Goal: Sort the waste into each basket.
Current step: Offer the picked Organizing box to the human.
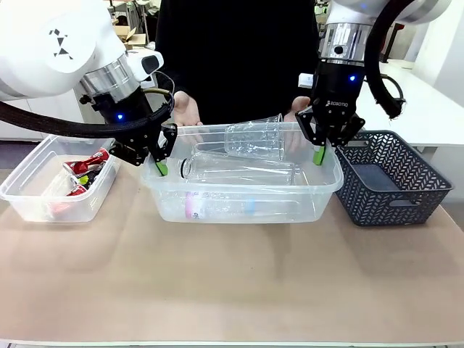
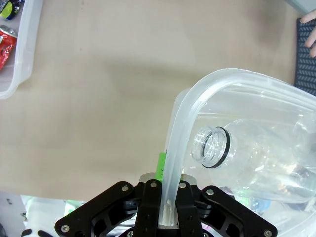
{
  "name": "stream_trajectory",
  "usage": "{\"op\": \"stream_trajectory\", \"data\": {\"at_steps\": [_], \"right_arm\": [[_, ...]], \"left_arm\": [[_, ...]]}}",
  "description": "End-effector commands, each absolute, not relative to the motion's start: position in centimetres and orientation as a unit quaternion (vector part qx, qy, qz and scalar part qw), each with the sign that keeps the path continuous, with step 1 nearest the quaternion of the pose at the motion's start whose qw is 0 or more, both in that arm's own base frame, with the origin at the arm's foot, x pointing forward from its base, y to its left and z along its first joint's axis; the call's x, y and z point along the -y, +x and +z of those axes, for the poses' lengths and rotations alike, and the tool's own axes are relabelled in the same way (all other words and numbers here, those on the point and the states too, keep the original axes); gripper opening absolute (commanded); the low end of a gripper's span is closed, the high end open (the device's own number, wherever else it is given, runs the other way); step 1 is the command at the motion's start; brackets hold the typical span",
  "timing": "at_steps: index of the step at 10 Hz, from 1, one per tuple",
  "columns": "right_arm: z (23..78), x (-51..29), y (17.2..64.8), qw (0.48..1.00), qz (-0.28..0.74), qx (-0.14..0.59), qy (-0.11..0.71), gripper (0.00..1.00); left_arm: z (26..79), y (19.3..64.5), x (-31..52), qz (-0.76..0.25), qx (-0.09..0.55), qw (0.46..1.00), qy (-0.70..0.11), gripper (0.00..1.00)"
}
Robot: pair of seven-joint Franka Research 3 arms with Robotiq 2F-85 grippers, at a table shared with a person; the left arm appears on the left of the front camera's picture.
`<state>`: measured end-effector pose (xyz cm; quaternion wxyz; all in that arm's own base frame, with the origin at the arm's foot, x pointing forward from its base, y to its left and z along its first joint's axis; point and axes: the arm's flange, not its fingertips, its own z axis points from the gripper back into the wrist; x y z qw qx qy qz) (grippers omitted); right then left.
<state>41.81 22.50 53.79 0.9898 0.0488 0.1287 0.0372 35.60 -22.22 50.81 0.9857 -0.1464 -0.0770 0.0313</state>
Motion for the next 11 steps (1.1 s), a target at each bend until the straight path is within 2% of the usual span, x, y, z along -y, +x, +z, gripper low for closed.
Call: {"op": "stream_trajectory", "data": {"at_steps": [1, 2, 5, 7, 9, 11], "right_arm": [[53.9, -22.5, 41.6, 0.99, 0.039, -0.131, 0.046, 0.0], [53.8, -22.5, 41.8, 0.99, 0.037, -0.129, 0.049, 0.04], [57.7, -25.1, 51.1, 0.991, 0.06, -0.119, 0.024, 0.04], [57.0, -25.0, 56.0, 0.989, 0.046, -0.142, 0.019, 0.04], [54.5, -24.3, 59.3, 0.985, 0.042, -0.165, 0.039, 0.04], [53.3, -23.5, 60.3, 0.982, 0.029, -0.176, 0.062, 0.04]], "left_arm": [[51.1, 35.8, 21.3, 0.044, 0.087, 0.984, -0.149, 0.0], [50.8, 35.6, 22.2, 0.031, 0.077, 0.986, -0.146, 0.03], [53.5, 45.8, 22.7, 0.053, 0.102, 0.985, -0.133, 0.03], [53.4, 49.6, 22.1, 0.081, 0.12, 0.974, -0.173, 0.03], [51.7, 51.7, 21.4, 0.097, 0.119, 0.969, -0.192, 0.03], [50.8, 52.2, 21.1, 0.107, 0.113, 0.969, -0.191, 0.03]]}}
